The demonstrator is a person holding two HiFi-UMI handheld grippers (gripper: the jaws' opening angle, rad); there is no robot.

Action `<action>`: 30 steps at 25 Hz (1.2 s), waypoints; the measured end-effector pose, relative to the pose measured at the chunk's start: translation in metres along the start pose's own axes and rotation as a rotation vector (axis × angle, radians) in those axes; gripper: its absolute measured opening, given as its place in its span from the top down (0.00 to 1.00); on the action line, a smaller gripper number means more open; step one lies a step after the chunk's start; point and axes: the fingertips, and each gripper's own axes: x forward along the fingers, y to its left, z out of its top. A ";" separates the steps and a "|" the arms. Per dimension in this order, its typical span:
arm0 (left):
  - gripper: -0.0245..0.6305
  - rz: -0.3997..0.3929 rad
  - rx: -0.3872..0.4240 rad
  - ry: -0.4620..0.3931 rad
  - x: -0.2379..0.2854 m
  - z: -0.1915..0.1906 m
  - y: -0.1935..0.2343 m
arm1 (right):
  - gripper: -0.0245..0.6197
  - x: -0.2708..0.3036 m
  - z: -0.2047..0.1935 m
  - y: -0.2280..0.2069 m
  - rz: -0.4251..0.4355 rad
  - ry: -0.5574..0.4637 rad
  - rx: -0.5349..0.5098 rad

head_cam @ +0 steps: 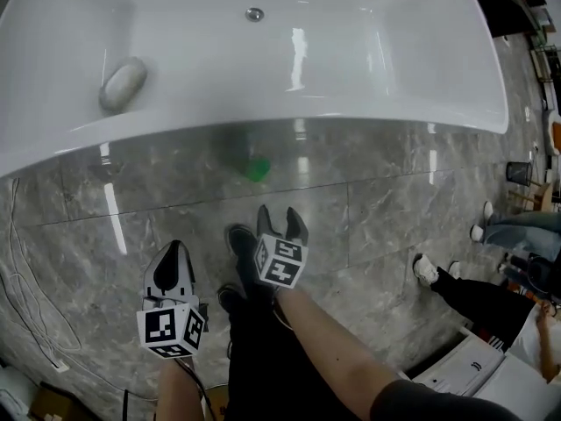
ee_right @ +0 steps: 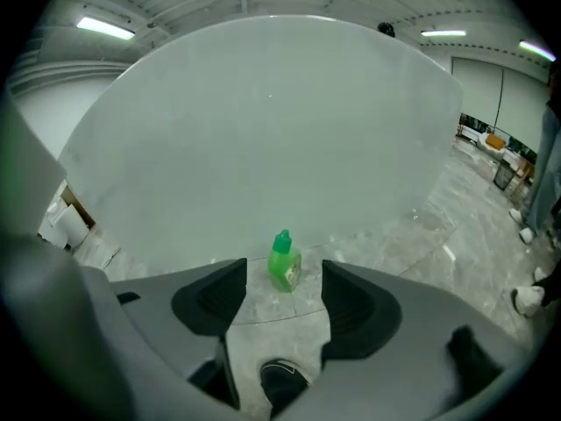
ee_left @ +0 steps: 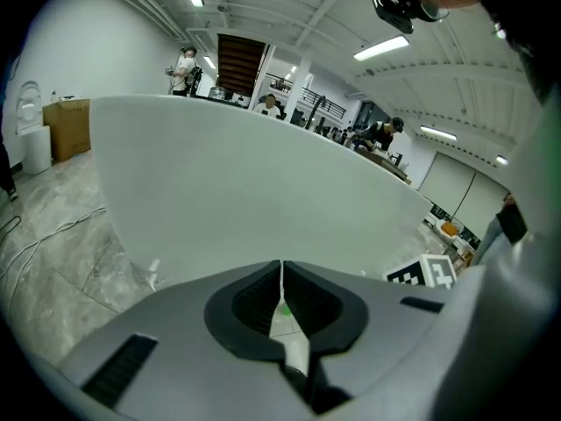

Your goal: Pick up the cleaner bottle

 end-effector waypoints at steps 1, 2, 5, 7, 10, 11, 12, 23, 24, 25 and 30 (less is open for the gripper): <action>0.93 -0.002 0.000 0.010 0.011 -0.003 0.002 | 0.55 0.012 -0.002 0.003 0.007 0.006 0.008; 0.93 -0.002 -0.003 0.019 0.020 -0.006 0.004 | 0.55 0.023 -0.005 0.007 0.014 0.013 0.010; 0.93 0.007 -0.010 0.037 0.043 -0.016 0.012 | 0.55 0.058 -0.016 0.020 0.023 0.027 0.007; 0.93 0.008 -0.009 0.044 0.059 -0.025 0.017 | 0.55 0.083 -0.023 0.025 0.011 0.029 0.002; 0.93 -0.004 -0.008 0.056 0.080 -0.040 0.021 | 0.55 0.118 -0.034 0.022 -0.020 0.033 0.009; 0.93 -0.008 -0.012 0.060 0.087 -0.046 0.023 | 0.55 0.128 -0.038 0.020 -0.029 0.031 0.012; 0.93 -0.012 -0.017 0.064 0.093 -0.052 0.025 | 0.55 0.137 -0.042 0.018 -0.035 0.029 0.016; 0.93 -0.047 -0.010 0.065 0.139 -0.093 0.042 | 0.55 0.213 -0.041 0.008 -0.113 -0.091 0.151; 0.93 -0.052 -0.007 0.061 0.141 -0.094 0.043 | 0.55 0.218 -0.037 0.004 -0.127 -0.109 0.168; 0.93 -0.056 -0.004 0.058 0.143 -0.097 0.043 | 0.55 0.222 -0.035 0.001 -0.138 -0.125 0.179; 0.93 -0.074 0.033 0.049 0.159 -0.107 0.053 | 0.55 0.240 -0.038 -0.010 -0.167 -0.157 0.152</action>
